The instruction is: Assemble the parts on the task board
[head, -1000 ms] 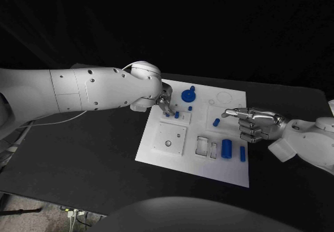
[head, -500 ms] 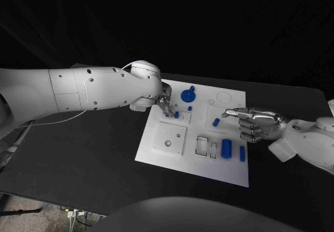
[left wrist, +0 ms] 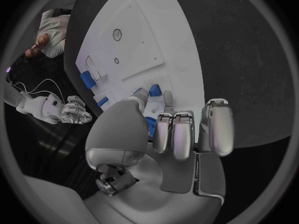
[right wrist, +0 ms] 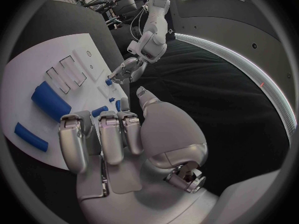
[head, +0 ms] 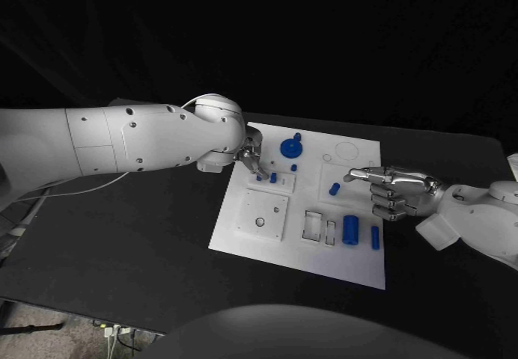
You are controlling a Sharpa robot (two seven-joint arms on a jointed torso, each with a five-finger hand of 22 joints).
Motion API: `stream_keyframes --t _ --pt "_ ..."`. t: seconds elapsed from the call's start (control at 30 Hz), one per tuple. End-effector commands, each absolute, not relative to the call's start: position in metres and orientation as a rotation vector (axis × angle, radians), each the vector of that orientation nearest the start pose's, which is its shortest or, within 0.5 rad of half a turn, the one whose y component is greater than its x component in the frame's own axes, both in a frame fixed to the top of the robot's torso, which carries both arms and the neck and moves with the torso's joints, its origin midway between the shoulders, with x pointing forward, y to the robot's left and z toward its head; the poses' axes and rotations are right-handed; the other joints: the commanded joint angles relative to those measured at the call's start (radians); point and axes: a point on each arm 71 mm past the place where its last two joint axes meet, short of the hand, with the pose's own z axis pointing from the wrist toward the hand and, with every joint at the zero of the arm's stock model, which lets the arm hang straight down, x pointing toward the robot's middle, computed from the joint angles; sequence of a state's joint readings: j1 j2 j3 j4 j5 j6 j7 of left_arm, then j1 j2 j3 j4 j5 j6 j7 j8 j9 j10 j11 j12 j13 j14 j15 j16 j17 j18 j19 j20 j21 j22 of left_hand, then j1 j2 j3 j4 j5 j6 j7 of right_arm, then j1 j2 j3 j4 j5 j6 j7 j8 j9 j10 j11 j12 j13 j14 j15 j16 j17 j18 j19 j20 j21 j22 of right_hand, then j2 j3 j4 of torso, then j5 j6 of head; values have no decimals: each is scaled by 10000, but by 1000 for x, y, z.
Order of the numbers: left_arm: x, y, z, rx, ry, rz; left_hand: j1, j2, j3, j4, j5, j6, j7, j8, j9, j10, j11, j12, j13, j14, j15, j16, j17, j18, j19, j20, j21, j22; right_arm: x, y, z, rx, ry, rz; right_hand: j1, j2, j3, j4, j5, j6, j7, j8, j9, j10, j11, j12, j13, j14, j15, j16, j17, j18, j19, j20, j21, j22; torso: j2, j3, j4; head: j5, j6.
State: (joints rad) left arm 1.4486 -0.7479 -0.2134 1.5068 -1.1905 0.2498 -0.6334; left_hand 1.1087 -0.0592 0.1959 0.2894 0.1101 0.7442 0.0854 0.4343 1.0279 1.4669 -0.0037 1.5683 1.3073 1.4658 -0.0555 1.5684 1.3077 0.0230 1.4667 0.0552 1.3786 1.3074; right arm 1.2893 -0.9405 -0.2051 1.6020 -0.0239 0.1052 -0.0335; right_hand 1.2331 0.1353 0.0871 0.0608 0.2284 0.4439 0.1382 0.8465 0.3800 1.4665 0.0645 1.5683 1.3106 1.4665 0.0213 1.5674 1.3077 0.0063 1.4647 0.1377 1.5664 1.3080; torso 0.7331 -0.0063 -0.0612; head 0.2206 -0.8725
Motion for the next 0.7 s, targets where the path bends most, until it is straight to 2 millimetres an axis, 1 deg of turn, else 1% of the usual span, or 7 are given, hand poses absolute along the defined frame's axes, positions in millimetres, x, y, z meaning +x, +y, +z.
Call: stream_keyframes --t 0.03,0.3,0.5,0.57,0.6,0.63,0.7 --pt "499 194 -164 1042 22866 -1396 73 -113 -108 -1 58 -5 -21 74 -26 1039 67 25 2635 1050 104 24 2631 212 83 102 -76 2047 443 -213 -216 11035 21738 15255 84 52 0 -61 34 24 18 22 -9 1042 -22 25 2602 1043 -51 34 2631 -63 1061 -83 44 2628 0 11 -9 -37 -1" --pt "500 203 -133 -288 23702 -3802 465 -752 -1065 21 -594 -75 73 167 -215 1039 171 25 2635 1050 191 24 2631 217 43 169 -127 2038 443 -216 -216 11122 21704 15155 86 56 0 -65 47 21 19 23 -13 1042 -20 25 2602 1043 -50 34 2631 -63 1061 -82 44 2628 16 2 -16 -74 -1" --pt "508 202 -100 -760 22307 -6567 1830 -361 -1369 -101 -270 265 117 110 -858 626 304 -413 2378 1050 326 24 2631 321 -291 277 -642 1898 443 -218 -216 11166 21669 15124 84 45 -9 -68 46 17 21 23 -17 1042 -19 25 2602 1043 -49 34 2631 -63 1061 -82 44 2628 7 10 -5 -142 -1" --pt "511 197 -90 -630 21325 -7719 2715 -246 -1182 -208 482 301 221 -178 -1345 -1726 399 -2818 1039 166 441 -741 2060 496 -1003 373 -1644 1630 443 -219 -216 11141 21622 15145 73 27 -25 -69 39 14 24 24 -22 1042 -18 25 2602 1043 -48 34 2631 -63 1061 -82 44 2628 2 15 -6 -173 -1" --pt "512 195 -86 -474 20950 -8045 3282 -205 -948 -154 876 314 318 -477 -1754 -4689 575 -5927 -660 -1884 701 -2396 962 594 -1512 388 -2187 1484 443 -219 -216 11101 21597 15159 64 12 -39 -68 34 14 25 25 -26 1042 -16 25 2602 1043 -48 34 2631 -63 1061 -81 44 2628 4 11 3 -190 -1" --pt "514 192 -83 -191 20483 -8327 3890 -199 -642 -124 1199 340 461 -770 -2150 -6389 731 -7965 -1868 -4168 858 -4168 -156 691 -2201 469 -2941 1275 443 -219 -215 11026 21558 15184 63 11 -40 -68 34 14 26 25 -26 1042 -16 25 2602 1043 -48 34 2631 -63 1061 -81 44 2628 13 4 7 -201 -1" --pt "515 185 -80 500 19728 -8493 4556 -279 -158 23 1268 542 642 -1194 -2762 -6893 1022 -9465 -3123 -6360 1056 -5886 -1263 749 -3023 608 -3735 1044 443 -219 -215 10836 21487 15249 34 -19 -72 -58 33 13 30 25 -36 1042 -13 25 2602 1043 -45 34 2631 -63 1061 -79 44 2628 23 -8 2 -210 -1"
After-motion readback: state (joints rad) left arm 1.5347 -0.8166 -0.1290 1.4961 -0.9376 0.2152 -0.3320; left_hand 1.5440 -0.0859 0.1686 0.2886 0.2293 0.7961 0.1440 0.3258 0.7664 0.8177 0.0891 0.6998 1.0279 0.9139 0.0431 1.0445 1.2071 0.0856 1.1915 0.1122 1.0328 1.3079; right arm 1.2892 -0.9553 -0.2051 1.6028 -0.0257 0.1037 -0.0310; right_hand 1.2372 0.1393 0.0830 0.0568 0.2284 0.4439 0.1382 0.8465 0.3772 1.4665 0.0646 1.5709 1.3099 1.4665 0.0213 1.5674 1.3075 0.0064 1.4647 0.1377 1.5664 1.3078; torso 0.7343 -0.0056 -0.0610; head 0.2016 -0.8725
